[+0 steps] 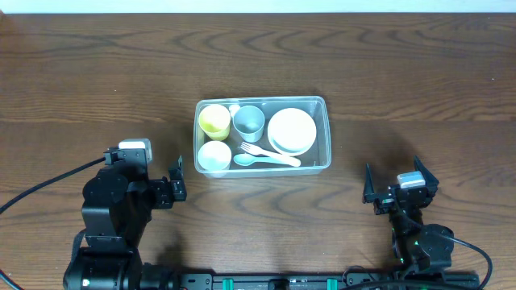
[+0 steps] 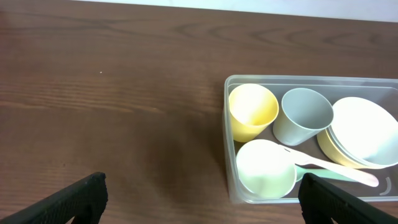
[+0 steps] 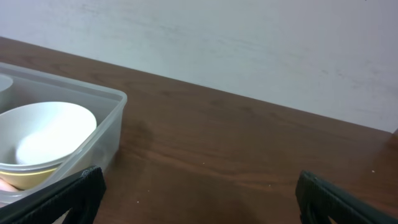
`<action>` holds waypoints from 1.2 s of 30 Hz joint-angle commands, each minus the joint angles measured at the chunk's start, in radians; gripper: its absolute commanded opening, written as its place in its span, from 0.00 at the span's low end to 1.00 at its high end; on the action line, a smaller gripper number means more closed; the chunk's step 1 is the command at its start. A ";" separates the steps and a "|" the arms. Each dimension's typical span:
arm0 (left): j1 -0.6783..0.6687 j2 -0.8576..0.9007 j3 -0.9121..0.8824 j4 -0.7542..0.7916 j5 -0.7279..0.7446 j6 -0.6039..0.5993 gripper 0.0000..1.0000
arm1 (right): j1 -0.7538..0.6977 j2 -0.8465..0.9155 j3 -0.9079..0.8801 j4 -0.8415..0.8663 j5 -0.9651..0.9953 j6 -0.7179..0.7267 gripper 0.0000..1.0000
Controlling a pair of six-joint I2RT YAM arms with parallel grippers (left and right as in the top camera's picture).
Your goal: Pack container
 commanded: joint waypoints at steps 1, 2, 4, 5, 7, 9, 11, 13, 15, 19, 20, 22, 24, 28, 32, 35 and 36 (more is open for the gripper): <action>0.004 0.001 -0.005 0.003 -0.001 -0.002 0.98 | -0.007 -0.007 -0.002 -0.003 -0.011 -0.014 0.99; 0.004 0.001 -0.005 0.003 -0.001 -0.002 0.98 | -0.007 -0.007 -0.002 -0.003 -0.011 -0.014 0.99; 0.004 0.001 -0.005 0.003 -0.001 -0.001 0.98 | -0.007 -0.007 -0.002 -0.003 -0.011 -0.014 0.99; 0.004 0.001 -0.005 0.003 -0.001 -0.002 0.98 | -0.007 -0.007 -0.002 -0.003 -0.011 -0.014 0.99; 0.004 0.001 -0.005 0.003 -0.001 -0.002 0.98 | -0.007 -0.007 -0.002 -0.003 -0.011 -0.014 0.99; 0.004 0.001 -0.005 0.003 -0.001 -0.002 0.98 | -0.007 -0.007 -0.002 -0.003 -0.011 -0.014 0.99; 0.004 0.001 -0.005 -0.002 -0.017 0.017 0.98 | -0.007 -0.007 -0.002 -0.003 -0.011 -0.014 0.99; 0.004 -0.019 -0.011 -0.020 -0.028 0.026 0.98 | -0.007 -0.007 -0.002 -0.003 -0.011 -0.014 0.99; 0.004 -0.047 -0.024 -0.031 -0.031 0.029 0.98 | -0.007 -0.007 -0.002 -0.003 -0.011 -0.014 0.99; 0.004 -0.148 -0.116 -0.041 -0.031 0.029 0.98 | -0.007 -0.007 -0.002 -0.003 -0.011 -0.014 0.99; 0.004 -0.177 -0.151 -0.040 -0.031 0.029 0.98 | -0.007 -0.007 -0.002 -0.003 -0.011 -0.014 0.99; 0.004 -0.244 -0.232 -0.034 -0.031 0.024 0.98 | -0.007 -0.007 -0.002 -0.003 -0.011 -0.014 0.99; 0.004 -0.311 -0.311 0.005 -0.031 0.013 0.98 | -0.007 -0.007 -0.002 -0.003 -0.011 -0.014 0.99; 0.005 -0.452 -0.452 0.137 -0.031 0.014 0.98 | -0.007 -0.007 -0.002 -0.003 -0.011 -0.014 0.99; 0.026 -0.534 -0.544 0.262 -0.032 0.014 0.98 | -0.007 -0.007 -0.002 -0.003 -0.011 -0.014 0.99; 0.043 -0.554 -0.603 0.389 -0.032 0.014 0.98 | -0.007 -0.007 -0.002 -0.003 -0.011 -0.014 0.99; 0.047 -0.557 -0.621 0.430 -0.032 0.014 0.98 | -0.007 -0.007 -0.002 -0.003 -0.011 -0.014 0.99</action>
